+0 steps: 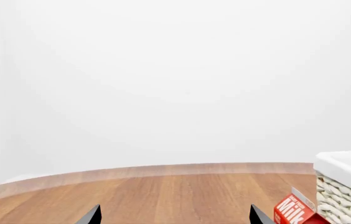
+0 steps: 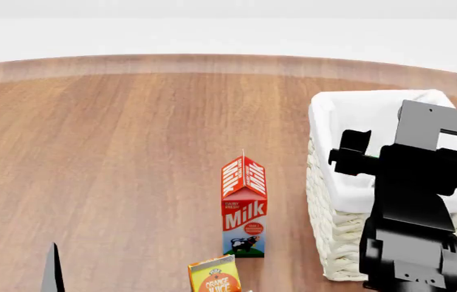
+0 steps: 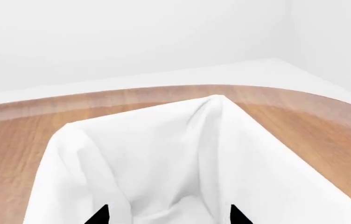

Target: Pick up the tomato sauce, and put it in the basket.

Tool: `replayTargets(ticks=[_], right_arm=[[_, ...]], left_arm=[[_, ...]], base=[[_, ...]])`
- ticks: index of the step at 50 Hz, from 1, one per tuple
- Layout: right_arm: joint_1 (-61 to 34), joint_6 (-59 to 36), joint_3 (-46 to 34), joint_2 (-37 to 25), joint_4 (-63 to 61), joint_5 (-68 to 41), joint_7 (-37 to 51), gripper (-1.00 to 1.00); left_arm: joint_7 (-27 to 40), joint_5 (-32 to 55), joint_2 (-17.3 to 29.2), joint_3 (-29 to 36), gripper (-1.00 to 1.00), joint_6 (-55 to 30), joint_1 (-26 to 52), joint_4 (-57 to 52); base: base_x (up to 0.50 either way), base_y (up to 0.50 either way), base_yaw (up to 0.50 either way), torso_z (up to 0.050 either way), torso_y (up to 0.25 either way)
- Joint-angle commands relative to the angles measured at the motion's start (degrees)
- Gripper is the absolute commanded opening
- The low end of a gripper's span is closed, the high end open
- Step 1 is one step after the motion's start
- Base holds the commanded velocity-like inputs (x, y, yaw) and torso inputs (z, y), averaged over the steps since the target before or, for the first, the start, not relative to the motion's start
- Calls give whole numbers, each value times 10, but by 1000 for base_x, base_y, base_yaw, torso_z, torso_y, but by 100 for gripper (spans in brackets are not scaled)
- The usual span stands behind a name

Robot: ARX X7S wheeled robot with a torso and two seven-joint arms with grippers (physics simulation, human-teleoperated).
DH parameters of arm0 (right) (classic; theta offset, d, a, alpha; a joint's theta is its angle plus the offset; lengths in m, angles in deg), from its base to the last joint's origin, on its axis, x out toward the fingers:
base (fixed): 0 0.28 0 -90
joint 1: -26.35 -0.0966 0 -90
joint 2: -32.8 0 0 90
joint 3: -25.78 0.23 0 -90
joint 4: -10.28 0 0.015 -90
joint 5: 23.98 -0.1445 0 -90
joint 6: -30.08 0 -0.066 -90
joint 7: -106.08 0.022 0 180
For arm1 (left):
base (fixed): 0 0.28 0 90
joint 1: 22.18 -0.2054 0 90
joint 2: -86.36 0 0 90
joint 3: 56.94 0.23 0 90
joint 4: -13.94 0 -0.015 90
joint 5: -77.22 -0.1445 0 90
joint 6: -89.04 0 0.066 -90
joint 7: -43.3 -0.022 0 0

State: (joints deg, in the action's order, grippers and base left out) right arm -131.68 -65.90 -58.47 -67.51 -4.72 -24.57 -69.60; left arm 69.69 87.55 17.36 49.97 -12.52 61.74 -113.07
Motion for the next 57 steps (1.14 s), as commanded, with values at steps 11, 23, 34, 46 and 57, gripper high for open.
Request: replayTargets(ticks=[11, 23, 34, 46, 57], right_arm=[[-64, 112, 31, 18, -19, -16, -67, 100], [123, -166, 14, 43, -609, -54, -95, 100], [194, -213, 24, 35, -776, -96, -113, 100], [323, -305, 52, 35, -1058, -157, -98, 100], [441, -286, 50, 41, -1170, -169, -92, 100]], left_arm=[[1, 4, 1, 5, 100, 0, 3, 5], [3, 3, 2, 8, 100, 2, 4, 7], [4, 3, 4, 10, 100, 1, 4, 4], [6, 5, 4, 12, 100, 3, 5, 6], [9, 7, 7, 9, 100, 4, 5, 2]], base=[[0, 0, 0, 0, 0], [0, 0, 0, 0, 0], [0, 0, 0, 0, 0], [0, 0, 0, 0, 0], [0, 0, 0, 0, 0]])
